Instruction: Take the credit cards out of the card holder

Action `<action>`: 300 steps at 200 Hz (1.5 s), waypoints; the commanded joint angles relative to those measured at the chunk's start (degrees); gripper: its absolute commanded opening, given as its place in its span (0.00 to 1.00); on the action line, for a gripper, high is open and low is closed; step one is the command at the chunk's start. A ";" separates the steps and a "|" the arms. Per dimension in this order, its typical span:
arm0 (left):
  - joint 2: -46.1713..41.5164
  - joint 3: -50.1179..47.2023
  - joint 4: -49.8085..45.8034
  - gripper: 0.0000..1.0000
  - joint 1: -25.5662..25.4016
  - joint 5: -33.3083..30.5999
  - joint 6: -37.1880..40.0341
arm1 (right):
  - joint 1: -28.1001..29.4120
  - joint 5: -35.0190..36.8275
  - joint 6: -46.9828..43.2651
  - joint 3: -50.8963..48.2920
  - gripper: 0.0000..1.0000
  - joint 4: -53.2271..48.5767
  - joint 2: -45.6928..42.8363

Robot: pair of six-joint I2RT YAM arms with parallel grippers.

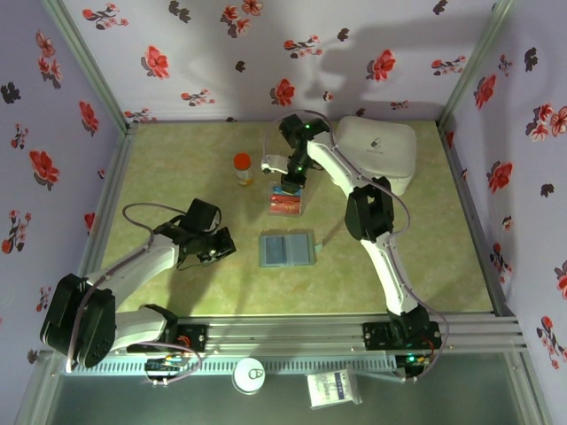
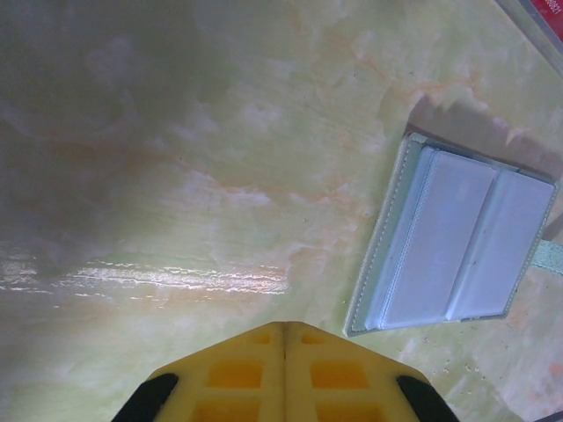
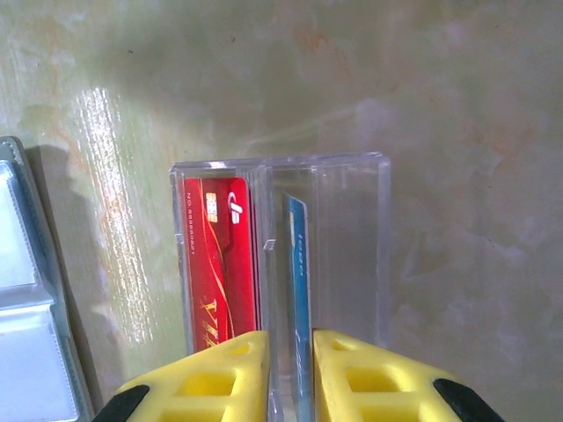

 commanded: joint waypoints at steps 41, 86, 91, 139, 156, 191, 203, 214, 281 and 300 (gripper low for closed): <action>0.55 -0.61 0.62 0.05 0.56 0.17 0.27 | -0.48 6.60 4.17 -1.18 0.23 7.40 -4.85; 0.75 -0.76 0.79 0.05 0.63 0.30 0.36 | -0.54 9.54 5.87 -5.16 0.25 12.71 -6.94; 0.69 -0.72 0.86 0.05 0.62 0.35 0.36 | -0.53 9.94 6.13 -5.87 0.25 13.62 -7.12; 0.84 -0.98 1.04 0.05 0.63 0.61 0.36 | -0.48 10.64 7.68 -11.41 0.26 18.86 -7.85; 0.78 -1.01 1.08 0.05 0.67 0.70 0.29 | -0.44 10.45 7.75 -12.84 0.28 19.32 -7.85; 0.83 -1.02 1.32 0.05 0.61 0.83 0.14 | -0.48 10.45 8.01 -14.55 0.29 19.41 -7.92; 1.01 -1.04 1.43 0.05 0.63 0.92 0.08 | -0.48 10.60 8.10 -14.66 0.29 19.54 -8.24; 1.09 -0.93 1.57 0.05 0.63 0.97 0.01 | -0.48 11.00 8.27 -14.76 0.29 20.09 -8.74; 1.54 -0.32 2.96 0.04 0.63 1.12 -0.32 | -0.31 12.17 11.98 -20.61 0.31 25.37 -16.72; 2.31 0.12 3.82 0.04 0.63 1.14 -0.22 | -0.22 10.64 15.68 -25.56 0.31 28.02 -20.50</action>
